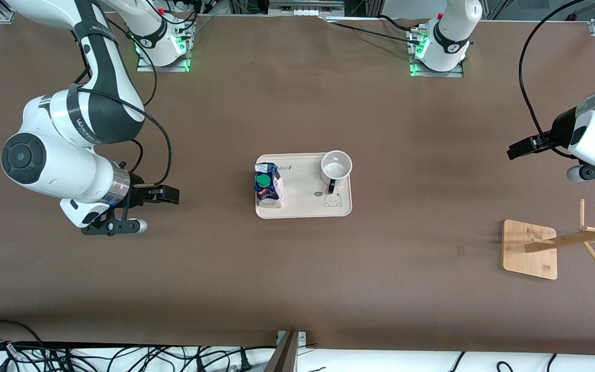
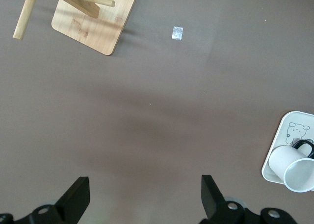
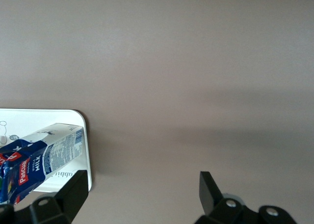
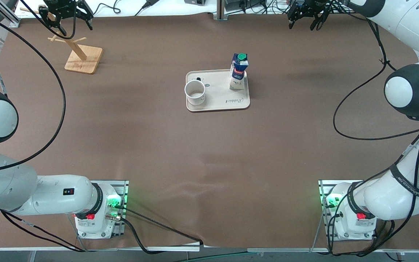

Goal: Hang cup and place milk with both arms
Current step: 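Reach the right gripper toward the milk carton on the tray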

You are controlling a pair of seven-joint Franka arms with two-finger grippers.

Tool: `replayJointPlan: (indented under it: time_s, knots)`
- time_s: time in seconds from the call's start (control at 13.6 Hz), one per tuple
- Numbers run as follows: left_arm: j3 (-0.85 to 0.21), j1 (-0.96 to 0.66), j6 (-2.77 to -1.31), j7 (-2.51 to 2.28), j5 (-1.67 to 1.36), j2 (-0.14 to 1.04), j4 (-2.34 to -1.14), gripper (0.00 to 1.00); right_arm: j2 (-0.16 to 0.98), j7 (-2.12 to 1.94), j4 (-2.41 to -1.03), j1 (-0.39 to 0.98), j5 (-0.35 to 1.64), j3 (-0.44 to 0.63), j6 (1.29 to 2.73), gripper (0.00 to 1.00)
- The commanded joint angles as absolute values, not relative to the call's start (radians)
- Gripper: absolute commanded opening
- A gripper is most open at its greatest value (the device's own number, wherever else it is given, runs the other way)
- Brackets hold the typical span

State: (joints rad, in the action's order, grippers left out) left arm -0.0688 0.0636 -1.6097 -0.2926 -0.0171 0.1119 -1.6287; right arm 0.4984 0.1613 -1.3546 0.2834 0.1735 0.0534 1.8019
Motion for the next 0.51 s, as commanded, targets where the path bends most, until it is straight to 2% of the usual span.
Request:
replayJointPlan:
  time_s: [0.0,0.44]
  knots:
    - [-0.069,0.063,-1.601,-0.278,-0.018,0.123,-1.606,1.00,0.499,0.201,-1.353,0.322,0.193,0.061,1.810,1.00]
    - [-0.077,0.061,-1.598,-0.299,-0.018,0.124,-1.605,1.00,0.549,0.422,-1.353,0.431,0.193,0.061,1.916,1.00]
